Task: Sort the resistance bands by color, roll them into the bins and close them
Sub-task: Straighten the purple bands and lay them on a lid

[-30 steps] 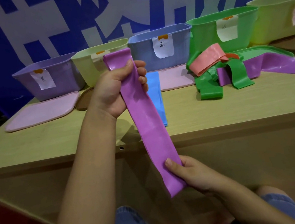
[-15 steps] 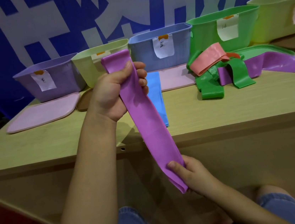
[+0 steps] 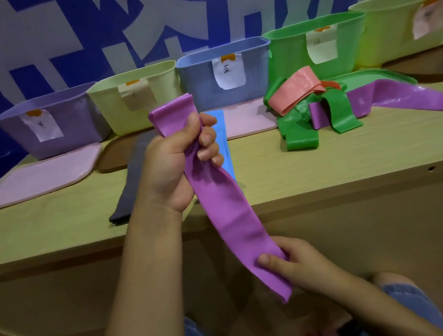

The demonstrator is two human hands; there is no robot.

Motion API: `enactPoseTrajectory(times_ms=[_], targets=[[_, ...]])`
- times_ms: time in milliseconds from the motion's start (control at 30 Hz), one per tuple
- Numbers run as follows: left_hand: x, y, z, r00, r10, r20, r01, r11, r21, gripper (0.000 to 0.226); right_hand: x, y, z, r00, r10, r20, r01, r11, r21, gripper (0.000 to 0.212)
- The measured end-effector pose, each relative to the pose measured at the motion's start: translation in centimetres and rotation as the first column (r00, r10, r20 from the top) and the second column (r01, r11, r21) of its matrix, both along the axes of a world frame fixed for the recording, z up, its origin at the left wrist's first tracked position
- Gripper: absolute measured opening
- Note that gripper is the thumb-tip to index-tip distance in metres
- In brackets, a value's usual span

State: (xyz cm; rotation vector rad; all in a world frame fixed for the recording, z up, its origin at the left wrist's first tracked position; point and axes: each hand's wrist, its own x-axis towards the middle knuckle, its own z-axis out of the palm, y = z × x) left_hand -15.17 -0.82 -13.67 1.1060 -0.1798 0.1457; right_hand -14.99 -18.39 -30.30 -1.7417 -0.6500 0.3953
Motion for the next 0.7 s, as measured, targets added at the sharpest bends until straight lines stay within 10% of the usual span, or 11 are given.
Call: enactPoseTrajectory(times_ms=[367, 500, 700], targets=[[1.0, -3.6, -1.8, 0.999, -0.011, -0.033, 0.011, 1.000, -0.026, 0.022, 2.9, -5.9, 9.8, 0.965, -0.208, 0.160, 0.193, 0.976, 0.103, 0.018], [1.6, -4.2, -1.9, 0.998, -0.019, -0.065, 0.017, 1.000, -0.025, 0.026, 8.1, -8.5, 14.6, 0.799, -0.476, 0.368, 0.459, 0.878, 0.138, 0.004], [2.5, -5.2, -1.4, 0.993, -0.010, -0.117, 0.008, 1.000, -0.015, 0.025, 19.7, -12.0, 16.9, 0.640, -0.393, 0.660, 0.721, 0.605, -0.338, 0.044]])
